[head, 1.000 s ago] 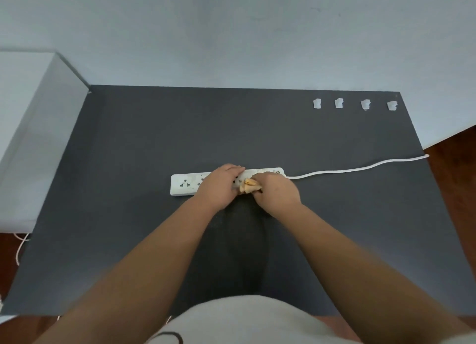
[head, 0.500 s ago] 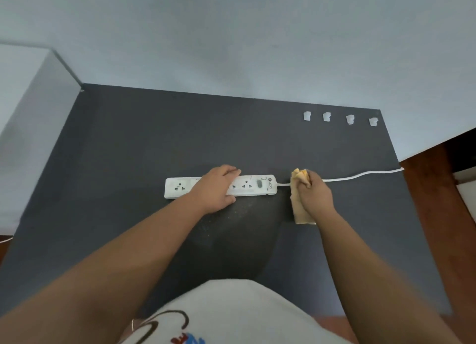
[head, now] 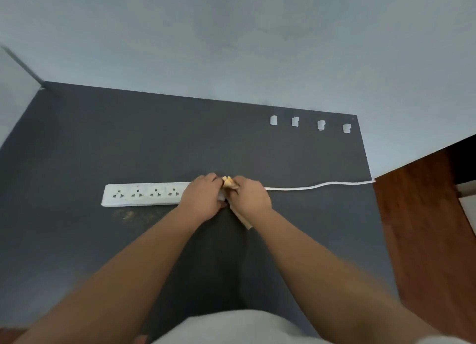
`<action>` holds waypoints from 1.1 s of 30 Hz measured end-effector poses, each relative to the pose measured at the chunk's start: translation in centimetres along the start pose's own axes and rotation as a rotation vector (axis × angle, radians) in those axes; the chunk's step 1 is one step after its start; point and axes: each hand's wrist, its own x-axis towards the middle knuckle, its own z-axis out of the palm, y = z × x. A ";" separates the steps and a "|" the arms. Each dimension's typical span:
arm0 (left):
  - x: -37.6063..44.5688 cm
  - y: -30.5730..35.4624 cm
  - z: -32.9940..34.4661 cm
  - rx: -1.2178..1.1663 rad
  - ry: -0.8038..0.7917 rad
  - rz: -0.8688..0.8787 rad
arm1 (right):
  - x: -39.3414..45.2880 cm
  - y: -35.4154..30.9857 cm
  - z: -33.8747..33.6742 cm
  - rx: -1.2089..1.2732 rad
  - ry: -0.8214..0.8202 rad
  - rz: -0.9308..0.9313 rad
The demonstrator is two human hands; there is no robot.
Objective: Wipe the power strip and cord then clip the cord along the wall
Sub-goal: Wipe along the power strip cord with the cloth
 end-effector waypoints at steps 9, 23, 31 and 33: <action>-0.1 -0.1 0.1 -0.146 -0.019 -0.116 | 0.4 5.5 -3.9 -0.153 -0.046 0.062; -0.1 0.0 -0.1 -0.196 -0.008 -0.130 | 1.3 2.5 -1.2 -0.153 -0.126 0.007; 0.1 -0.1 -0.5 -0.197 -0.006 -0.157 | 0.0 10.6 -7.0 -0.049 0.053 0.226; 0.3 -0.2 -0.5 -0.193 -0.015 -0.157 | -0.8 13.3 -8.3 -0.011 0.114 0.290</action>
